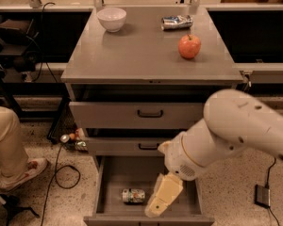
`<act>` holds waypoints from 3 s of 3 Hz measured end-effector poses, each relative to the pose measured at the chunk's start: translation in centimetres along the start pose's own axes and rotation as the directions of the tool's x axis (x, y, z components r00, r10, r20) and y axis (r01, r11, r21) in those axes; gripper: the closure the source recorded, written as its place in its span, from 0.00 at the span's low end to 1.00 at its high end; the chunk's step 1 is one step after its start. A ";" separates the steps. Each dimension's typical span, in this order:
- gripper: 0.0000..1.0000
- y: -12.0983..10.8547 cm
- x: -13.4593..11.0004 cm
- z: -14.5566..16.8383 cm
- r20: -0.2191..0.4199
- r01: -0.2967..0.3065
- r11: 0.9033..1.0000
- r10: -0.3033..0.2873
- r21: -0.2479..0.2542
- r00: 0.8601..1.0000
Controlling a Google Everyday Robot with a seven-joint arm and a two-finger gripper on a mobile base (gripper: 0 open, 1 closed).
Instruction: Pick 7up can from bottom drawer and place on counter
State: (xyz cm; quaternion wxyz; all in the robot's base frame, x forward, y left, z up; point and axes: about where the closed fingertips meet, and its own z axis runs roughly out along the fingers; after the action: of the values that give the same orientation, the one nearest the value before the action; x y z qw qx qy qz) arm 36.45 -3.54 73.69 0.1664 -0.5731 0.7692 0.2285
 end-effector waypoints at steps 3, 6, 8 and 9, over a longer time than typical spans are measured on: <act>0.00 -7.7 11.1 15.0 0.110 -0.068 0.997 0.065 0.023 0.992; 0.00 -8.5 13.4 20.5 0.122 -0.058 0.998 0.061 -0.027 0.991; 0.00 -16.6 17.3 30.2 0.232 0.063 0.998 -0.064 0.012 0.971; 0.00 -16.6 17.3 30.2 0.232 0.063 0.998 -0.064 0.012 0.971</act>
Offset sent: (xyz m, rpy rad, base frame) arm 0.0430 -0.0313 -0.2667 0.1104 0.0457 -0.0927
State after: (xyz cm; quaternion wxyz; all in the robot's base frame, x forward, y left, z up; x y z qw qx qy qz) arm 47.15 -5.01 36.71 0.2638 -0.5665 0.7261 0.2868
